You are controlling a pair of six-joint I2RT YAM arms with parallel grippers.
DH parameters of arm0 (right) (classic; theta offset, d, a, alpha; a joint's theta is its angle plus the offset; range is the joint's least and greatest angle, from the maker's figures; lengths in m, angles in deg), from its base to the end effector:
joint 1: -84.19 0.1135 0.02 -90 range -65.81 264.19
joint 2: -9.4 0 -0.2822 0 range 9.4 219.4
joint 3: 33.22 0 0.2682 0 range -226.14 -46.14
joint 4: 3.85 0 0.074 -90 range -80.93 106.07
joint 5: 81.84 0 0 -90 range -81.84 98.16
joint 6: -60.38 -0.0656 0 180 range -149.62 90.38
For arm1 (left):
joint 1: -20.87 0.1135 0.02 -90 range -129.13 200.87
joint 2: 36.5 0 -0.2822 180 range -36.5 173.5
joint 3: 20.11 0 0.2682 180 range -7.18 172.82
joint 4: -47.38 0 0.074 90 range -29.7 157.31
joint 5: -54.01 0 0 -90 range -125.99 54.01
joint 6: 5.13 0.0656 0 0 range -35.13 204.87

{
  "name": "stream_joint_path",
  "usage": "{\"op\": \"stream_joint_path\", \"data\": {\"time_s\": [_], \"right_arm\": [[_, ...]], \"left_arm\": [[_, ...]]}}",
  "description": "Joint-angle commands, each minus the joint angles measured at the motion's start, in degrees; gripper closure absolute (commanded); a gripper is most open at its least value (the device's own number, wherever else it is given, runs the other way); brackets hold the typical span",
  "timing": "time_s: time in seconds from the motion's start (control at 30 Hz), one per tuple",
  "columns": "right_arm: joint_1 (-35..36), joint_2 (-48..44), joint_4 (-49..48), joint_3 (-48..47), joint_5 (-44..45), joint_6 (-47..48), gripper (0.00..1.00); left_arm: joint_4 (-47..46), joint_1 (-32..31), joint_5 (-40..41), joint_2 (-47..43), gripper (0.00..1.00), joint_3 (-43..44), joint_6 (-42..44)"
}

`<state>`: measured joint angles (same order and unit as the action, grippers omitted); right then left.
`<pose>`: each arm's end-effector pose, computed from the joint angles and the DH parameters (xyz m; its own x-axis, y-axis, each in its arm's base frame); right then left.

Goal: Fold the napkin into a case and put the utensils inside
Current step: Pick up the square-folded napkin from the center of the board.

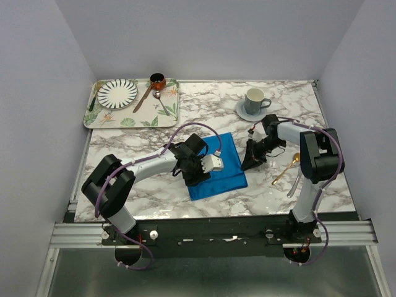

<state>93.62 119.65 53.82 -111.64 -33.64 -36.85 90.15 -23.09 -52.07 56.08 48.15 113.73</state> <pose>0.3348 0.0999 0.1139 -0.9947 -0.0701 0.0752 -0.0027 0.7492 0.6623 0.2253 -0.2425 0.1587 -0.2213 0.8577 -0.4641 0.9722 0.2316 -0.0355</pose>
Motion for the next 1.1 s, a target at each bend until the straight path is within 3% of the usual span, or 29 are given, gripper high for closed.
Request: {"op": "stream_joint_path", "data": {"time_s": [0.0,0.23,0.37,0.47,0.8,1.07], "right_arm": [[0.3,1.1,0.9,0.7,0.9,1.1,0.73],[0.3,1.5,1.0,1.0,0.4,1.7,0.74],[0.3,1.3,1.1,0.6,0.1,1.8,0.91],[0.4,1.2,1.2,0.5,-0.1,1.6,0.97],[0.3,1.5,1.2,0.2,0.2,1.8,0.99],[0.4,1.4,1.3,0.0,0.1,1.8,0.99]], "left_arm": [[-0.8,-0.6,-0.3,-1.2,0.38,-0.6,-0.3],[-1.0,-0.9,-0.4,-1.0,0.38,-0.5,-0.2],[-1.0,-2.1,0.3,-1.3,0.38,-1.0,0.7],[-1.5,-3.2,1.7,-1.3,0.39,-1.9,1.2],[-3.6,-3.9,7.7,-1.1,0.43,-2.3,2.9],[-3.1,-3.9,8.3,0.0,0.55,-2.3,3.6]]}}
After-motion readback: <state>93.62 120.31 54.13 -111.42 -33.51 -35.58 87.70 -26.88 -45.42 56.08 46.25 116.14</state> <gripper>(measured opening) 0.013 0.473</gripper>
